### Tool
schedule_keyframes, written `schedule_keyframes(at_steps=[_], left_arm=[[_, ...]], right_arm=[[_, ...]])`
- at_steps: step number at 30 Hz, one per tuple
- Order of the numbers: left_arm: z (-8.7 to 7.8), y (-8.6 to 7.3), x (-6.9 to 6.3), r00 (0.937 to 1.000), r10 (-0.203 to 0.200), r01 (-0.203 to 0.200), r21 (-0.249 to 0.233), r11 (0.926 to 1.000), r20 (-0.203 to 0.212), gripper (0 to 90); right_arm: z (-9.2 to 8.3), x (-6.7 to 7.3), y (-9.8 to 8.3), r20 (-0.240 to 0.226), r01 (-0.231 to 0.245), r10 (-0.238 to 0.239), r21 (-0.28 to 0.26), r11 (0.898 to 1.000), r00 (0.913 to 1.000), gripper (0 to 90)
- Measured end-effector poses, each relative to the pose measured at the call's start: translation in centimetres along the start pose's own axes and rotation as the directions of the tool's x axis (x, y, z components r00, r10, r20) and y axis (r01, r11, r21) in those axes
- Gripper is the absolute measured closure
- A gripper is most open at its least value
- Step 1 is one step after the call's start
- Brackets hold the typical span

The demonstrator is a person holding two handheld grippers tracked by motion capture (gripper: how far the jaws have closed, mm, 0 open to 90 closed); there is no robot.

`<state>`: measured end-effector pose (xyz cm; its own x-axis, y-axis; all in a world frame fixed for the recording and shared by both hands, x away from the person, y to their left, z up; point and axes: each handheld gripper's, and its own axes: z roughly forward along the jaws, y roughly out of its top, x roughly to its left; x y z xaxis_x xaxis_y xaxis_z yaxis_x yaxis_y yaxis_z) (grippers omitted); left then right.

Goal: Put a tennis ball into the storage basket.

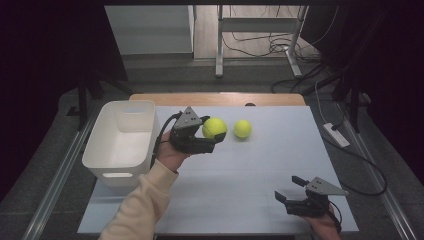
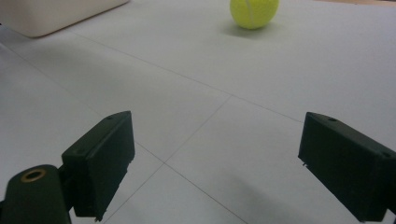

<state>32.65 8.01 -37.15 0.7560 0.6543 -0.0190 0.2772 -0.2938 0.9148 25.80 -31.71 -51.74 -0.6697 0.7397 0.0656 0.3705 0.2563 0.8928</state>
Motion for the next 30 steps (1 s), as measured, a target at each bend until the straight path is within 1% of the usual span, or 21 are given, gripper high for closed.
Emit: schedule_keyframes(at_steps=[21,30], left_arm=[[-0.8,0.3,0.6,0.9995,-0.009,0.008,-0.02,0.9998,-0.029,26.8],[-1.3,0.6,1.1,0.9988,-0.013,0.012,-0.028,0.9995,-0.048,26.8]], right_arm=[[0.0,0.0,0.0,0.001,0.0,0.0,-0.001,1.0,1.0,10.8],[-0.1,-0.1,0.0,0.002,-0.005,0.005,-0.004,1.0,1.0,10.8]])
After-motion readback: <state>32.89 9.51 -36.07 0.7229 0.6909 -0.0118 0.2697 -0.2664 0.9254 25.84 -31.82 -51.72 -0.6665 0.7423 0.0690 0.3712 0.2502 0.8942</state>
